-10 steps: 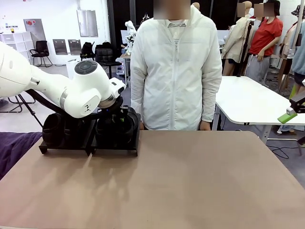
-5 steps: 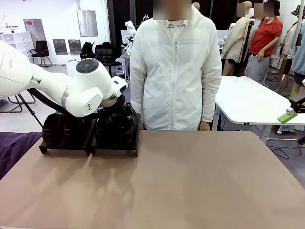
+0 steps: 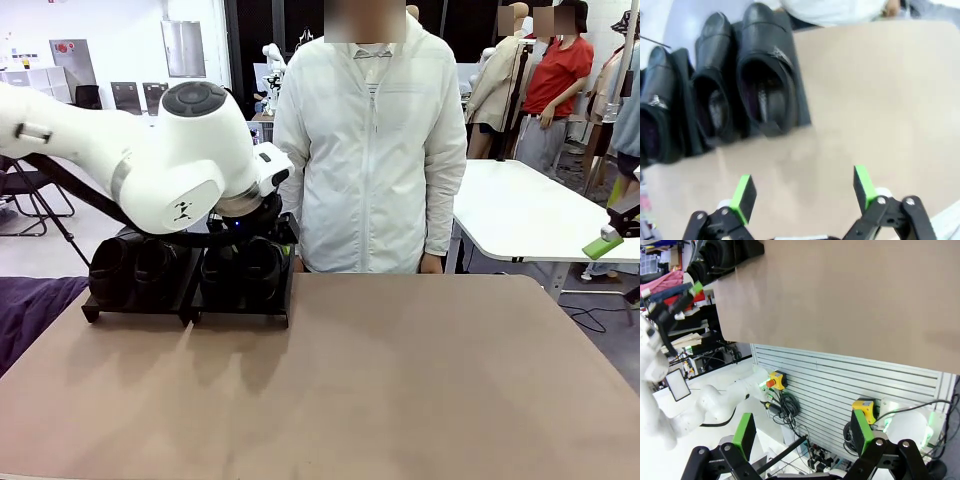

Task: Organize the shoes by placing them on the stand.
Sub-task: Place the Shoe from the middle of the table onto the Shoes Stand.

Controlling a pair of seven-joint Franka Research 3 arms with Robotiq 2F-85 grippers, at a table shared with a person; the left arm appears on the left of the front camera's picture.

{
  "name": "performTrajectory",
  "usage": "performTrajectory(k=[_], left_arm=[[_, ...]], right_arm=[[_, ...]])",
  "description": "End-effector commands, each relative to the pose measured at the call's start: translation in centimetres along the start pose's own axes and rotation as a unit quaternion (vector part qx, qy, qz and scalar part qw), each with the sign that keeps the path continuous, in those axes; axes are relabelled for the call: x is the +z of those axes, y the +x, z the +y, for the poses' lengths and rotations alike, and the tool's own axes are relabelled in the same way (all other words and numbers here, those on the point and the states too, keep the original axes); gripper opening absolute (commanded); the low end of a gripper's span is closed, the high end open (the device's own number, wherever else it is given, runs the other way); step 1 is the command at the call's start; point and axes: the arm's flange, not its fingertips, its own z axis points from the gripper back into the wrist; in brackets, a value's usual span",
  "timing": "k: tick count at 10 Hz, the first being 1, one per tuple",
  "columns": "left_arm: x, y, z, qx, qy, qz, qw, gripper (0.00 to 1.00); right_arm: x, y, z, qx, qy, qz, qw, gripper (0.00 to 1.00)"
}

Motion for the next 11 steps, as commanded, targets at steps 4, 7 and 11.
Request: performTrajectory(k=[4, 7, 11], left_arm=[[9.6, -12.4, 12.1, -0.028, -0.231, 0.132, 0.964, 1.00], [12.7, -17.7, 21.4, 0.046, -0.326, 0.025, 0.944, 1.00], [13.8, -13.3, 19.5, 0.026, -0.315, 0.058, 0.947, 1.00]], right_arm=[[0.3, 0.0, 0.0, 0.010, 0.004, 0.001, 1.000, 1.00], [0.3, 0.0, 0.0, 0.010, 0.004, 0.001, 1.000, 1.00], [0.3, 0.0, 0.0, 0.010, 0.004, 0.001, 1.000, 1.00]])
